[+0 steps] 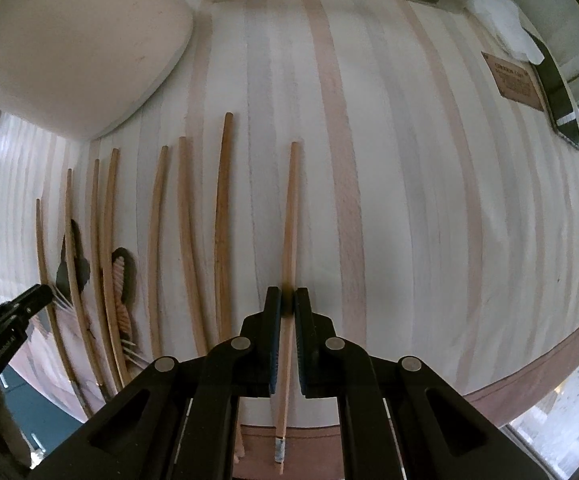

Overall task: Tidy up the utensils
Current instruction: 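Grasp another chopstick with the left tool while the right tool grasps one too, then carry the left tool's chopstick into the pink holder and open while the right tool does likewise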

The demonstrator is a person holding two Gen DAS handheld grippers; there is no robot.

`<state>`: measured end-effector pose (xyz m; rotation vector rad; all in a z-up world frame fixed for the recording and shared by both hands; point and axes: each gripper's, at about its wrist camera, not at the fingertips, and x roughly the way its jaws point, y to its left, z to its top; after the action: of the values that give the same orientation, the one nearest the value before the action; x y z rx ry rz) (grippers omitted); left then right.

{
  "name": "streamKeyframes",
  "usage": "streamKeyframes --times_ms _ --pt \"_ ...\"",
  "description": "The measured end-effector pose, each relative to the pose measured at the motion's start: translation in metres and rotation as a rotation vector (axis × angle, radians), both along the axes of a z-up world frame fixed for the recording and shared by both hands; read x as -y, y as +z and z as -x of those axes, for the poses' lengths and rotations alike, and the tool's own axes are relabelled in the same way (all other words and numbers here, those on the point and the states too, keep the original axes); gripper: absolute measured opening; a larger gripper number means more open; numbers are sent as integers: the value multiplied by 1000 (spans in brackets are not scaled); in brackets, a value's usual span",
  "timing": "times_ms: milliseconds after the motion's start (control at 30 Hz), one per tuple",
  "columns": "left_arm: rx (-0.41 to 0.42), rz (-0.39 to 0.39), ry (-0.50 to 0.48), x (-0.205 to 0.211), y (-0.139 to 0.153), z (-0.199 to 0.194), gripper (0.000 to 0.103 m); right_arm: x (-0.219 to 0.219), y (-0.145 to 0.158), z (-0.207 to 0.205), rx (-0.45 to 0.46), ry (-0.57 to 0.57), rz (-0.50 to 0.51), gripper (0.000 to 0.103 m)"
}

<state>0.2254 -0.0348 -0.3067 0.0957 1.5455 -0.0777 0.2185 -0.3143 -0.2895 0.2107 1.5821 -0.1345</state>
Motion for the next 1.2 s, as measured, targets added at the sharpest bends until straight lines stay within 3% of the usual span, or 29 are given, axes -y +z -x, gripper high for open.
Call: streamKeyframes --times_ms 233,333,600,900,1200 --pt "25 -21 -15 8 2 -2 4 -32 -7 7 15 11 43 7" --pt "84 -61 -22 9 13 1 4 -31 -7 9 25 -25 21 7" --pt "264 -102 -14 6 71 -7 4 -17 39 1 152 -27 40 7" --pt "413 -24 37 0 149 -22 4 -12 104 -12 337 -56 26 7" --pt "605 123 91 -5 255 -26 4 -13 192 -33 578 -79 -43 6"
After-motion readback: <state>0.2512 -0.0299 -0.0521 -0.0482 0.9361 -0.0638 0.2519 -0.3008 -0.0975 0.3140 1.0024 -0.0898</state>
